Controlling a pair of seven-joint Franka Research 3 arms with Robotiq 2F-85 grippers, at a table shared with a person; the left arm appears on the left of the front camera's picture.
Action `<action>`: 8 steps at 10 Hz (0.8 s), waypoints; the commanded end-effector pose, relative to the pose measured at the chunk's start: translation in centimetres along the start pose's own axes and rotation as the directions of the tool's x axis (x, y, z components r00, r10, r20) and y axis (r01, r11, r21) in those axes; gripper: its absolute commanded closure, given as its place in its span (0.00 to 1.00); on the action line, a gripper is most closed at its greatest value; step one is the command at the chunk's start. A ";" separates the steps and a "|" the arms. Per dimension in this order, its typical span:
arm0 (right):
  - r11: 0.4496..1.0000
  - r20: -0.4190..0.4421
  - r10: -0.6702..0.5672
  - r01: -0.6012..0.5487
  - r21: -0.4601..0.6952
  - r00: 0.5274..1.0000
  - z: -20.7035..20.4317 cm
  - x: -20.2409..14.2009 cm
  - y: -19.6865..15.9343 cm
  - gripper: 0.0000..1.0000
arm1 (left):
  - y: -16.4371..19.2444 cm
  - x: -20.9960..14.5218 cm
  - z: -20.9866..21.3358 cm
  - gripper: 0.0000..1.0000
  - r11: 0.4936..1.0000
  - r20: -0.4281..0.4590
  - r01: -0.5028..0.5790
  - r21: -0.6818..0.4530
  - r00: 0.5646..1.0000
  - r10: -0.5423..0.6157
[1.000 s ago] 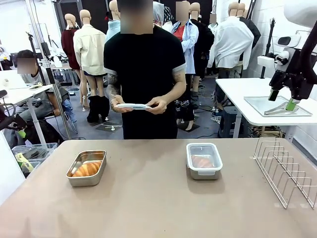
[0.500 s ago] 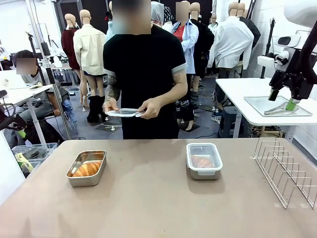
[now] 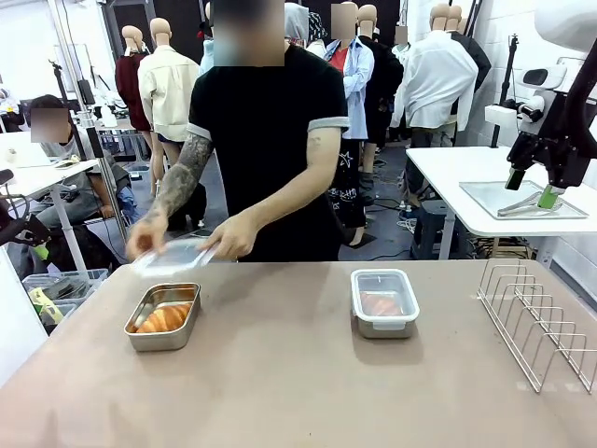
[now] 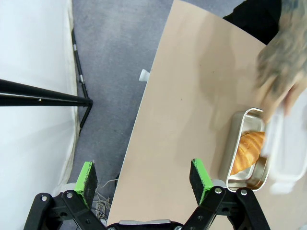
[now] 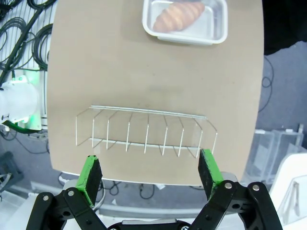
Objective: Place the bread in airtight containers.
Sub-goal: Release when the human grabs the Airtight Container lid.
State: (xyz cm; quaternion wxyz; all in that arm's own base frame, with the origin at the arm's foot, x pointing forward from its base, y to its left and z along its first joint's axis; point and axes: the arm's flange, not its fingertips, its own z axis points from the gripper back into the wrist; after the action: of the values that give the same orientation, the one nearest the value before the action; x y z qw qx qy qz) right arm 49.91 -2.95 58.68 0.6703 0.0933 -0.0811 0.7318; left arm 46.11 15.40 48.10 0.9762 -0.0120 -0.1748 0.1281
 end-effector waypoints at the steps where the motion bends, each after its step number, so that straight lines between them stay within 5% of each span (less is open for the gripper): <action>1: 1.000 -0.009 0.003 -0.003 0.005 1.000 -0.1 -0.1 0.1 0.00 | 0.1 -0.2 0.1 0.00 1.000 0.005 0.003 0.021 1.000 -0.003; 8: 1.000 -0.009 0.003 -0.003 0.005 1.000 -0.1 -0.1 0.1 0.00 | 0.1 -0.2 0.1 0.00 1.000 0.005 0.003 0.021 1.000 -0.003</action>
State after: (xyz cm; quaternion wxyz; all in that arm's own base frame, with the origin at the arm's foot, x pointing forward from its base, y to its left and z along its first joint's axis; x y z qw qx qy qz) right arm 49.91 -2.95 58.68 0.6703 0.0933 -0.0811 0.7317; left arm 46.11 15.40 48.10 0.9762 -0.0120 -0.1748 0.1281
